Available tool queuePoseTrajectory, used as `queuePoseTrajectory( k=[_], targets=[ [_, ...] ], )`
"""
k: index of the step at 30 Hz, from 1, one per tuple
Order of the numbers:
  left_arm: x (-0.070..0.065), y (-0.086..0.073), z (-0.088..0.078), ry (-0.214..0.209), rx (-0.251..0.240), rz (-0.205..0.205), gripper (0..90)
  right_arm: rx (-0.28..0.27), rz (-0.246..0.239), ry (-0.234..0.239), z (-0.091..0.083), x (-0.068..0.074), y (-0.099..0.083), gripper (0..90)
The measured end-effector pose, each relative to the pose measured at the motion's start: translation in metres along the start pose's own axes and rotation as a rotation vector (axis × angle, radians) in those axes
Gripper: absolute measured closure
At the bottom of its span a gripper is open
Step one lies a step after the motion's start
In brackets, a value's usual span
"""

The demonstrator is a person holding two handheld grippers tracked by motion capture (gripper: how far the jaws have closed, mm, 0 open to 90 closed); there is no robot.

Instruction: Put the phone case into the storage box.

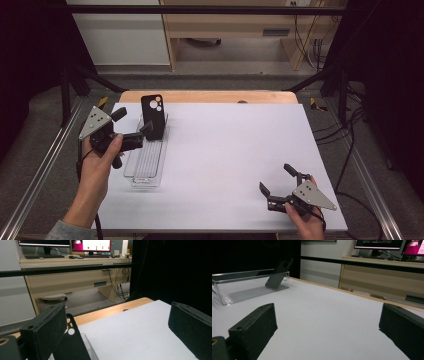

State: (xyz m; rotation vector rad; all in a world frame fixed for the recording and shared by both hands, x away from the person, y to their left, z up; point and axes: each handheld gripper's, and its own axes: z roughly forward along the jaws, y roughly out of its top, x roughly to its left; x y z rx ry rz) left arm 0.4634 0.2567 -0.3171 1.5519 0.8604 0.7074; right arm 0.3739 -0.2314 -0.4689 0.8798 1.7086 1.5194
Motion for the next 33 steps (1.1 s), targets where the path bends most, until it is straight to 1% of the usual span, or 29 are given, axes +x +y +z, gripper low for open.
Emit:
queuePoseTrajectory(
  k=[9, 14, 19, 27, 33],
  targets=[
    [0.001, -0.004, -0.009, 0.003, -0.004, 0.012, 1.3, 0.001, -0.001, 0.002, 0.000, 0.000, 0.000, 2.0],
    [0.001, -0.007, -0.012, 0.012, -0.011, 0.036, 1.3, 0.001, -0.001, 0.001, 0.000, 0.000, 0.000, 2.0],
    [0.003, -0.011, -0.017, 0.009, -0.024, 0.031, 1.3, 0.002, -0.001, 0.001, 0.000, 0.000, 0.000, 2.0],
    [0.005, -0.018, -0.023, 0.021, -0.040, 0.016, 1.0, 0.001, -0.004, 0.001, 0.000, 0.001, 0.000, 2.0],
    [0.004, -0.024, -0.026, 0.024, -0.042, 0.025, 1.0, 0.003, -0.002, 0.001, 0.000, 0.001, -0.001, 2.0]
  ],
)
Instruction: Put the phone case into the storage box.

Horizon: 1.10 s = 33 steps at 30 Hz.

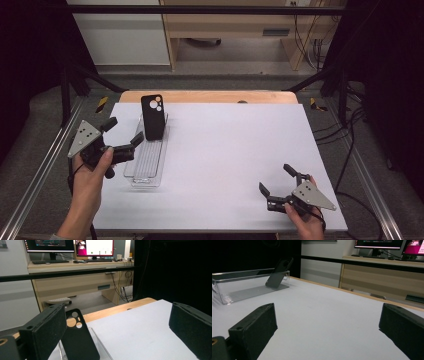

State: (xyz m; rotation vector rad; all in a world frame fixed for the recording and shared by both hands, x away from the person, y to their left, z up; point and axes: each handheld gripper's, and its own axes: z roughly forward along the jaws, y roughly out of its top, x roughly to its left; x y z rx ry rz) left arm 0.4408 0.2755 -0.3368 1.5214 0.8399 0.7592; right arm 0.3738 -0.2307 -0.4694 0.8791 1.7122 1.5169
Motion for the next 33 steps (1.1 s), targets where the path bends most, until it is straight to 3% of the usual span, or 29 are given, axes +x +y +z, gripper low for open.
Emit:
queuePoseTrajectory(
  k=[24, 33],
  targets=[
    [-0.002, -0.020, -0.014, 0.005, -0.023, -0.010, 1.0, -0.002, 0.002, 0.002, 0.000, 0.000, 0.000, 2.0],
    [-0.003, -0.030, -0.020, 0.027, -0.034, 0.002, 1.0, -0.001, 0.000, 0.002, 0.000, 0.000, 0.000, 2.0]
  ],
)
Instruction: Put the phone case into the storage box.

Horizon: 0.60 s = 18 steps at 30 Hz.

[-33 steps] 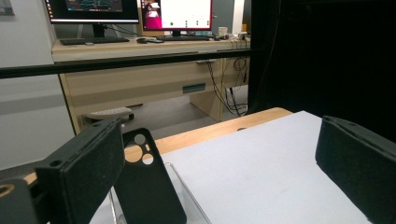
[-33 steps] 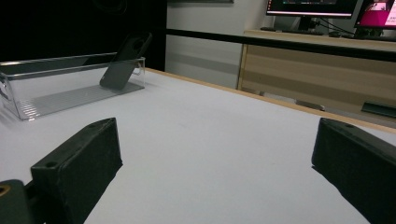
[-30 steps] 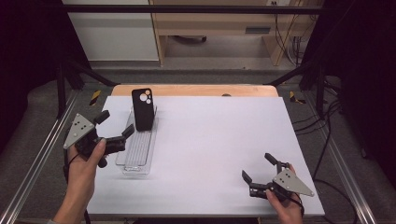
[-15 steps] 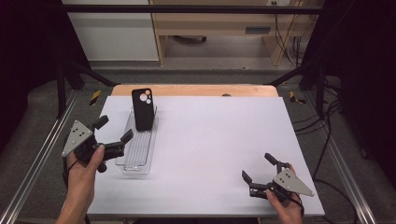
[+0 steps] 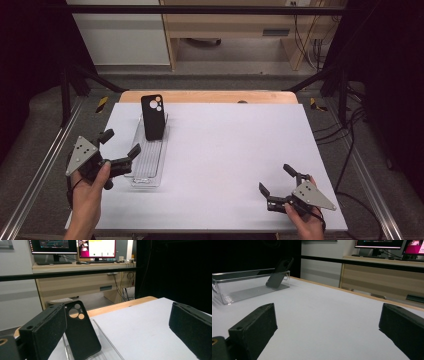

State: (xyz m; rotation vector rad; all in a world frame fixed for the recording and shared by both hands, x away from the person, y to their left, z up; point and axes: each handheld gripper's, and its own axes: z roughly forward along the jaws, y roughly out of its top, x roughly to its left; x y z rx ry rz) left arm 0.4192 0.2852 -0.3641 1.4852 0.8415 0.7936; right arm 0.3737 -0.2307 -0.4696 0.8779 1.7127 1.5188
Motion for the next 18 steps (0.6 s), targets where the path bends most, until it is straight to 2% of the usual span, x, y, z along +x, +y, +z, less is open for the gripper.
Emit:
queuePoseTrajectory(
  k=[18],
  targets=[
    [0.005, -0.019, -0.017, 0.018, -0.023, 0.001, 0.8, 0.003, 0.000, -0.003, 0.000, -0.001, 0.000, 2.1]
  ],
)
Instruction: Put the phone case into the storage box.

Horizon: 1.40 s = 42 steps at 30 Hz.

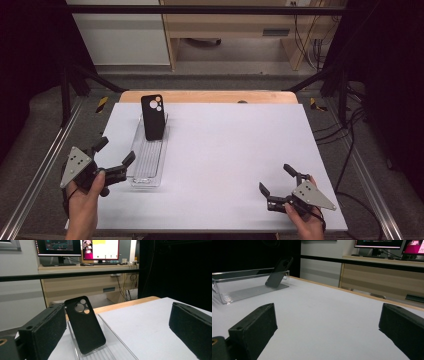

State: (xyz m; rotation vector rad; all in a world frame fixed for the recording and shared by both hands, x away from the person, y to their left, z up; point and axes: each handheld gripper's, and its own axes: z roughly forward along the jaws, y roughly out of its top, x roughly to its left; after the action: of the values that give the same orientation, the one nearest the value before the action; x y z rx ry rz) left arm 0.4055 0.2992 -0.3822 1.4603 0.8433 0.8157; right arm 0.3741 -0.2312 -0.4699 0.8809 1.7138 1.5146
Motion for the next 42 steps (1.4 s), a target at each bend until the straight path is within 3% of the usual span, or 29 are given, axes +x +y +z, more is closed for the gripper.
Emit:
queuePoseTrajectory(
  k=[14, 42],
  targets=[
    [0.001, -0.013, -0.008, 0.006, -0.001, 0.016, 0.7, 0.001, -0.001, -0.001, 0.000, -0.001, 0.000, 2.1],
    [0.003, -0.035, -0.014, -0.002, 0.022, 0.009, 0.7, 0.000, 0.000, -0.003, -0.001, -0.002, 0.000, 2.1]
  ],
)
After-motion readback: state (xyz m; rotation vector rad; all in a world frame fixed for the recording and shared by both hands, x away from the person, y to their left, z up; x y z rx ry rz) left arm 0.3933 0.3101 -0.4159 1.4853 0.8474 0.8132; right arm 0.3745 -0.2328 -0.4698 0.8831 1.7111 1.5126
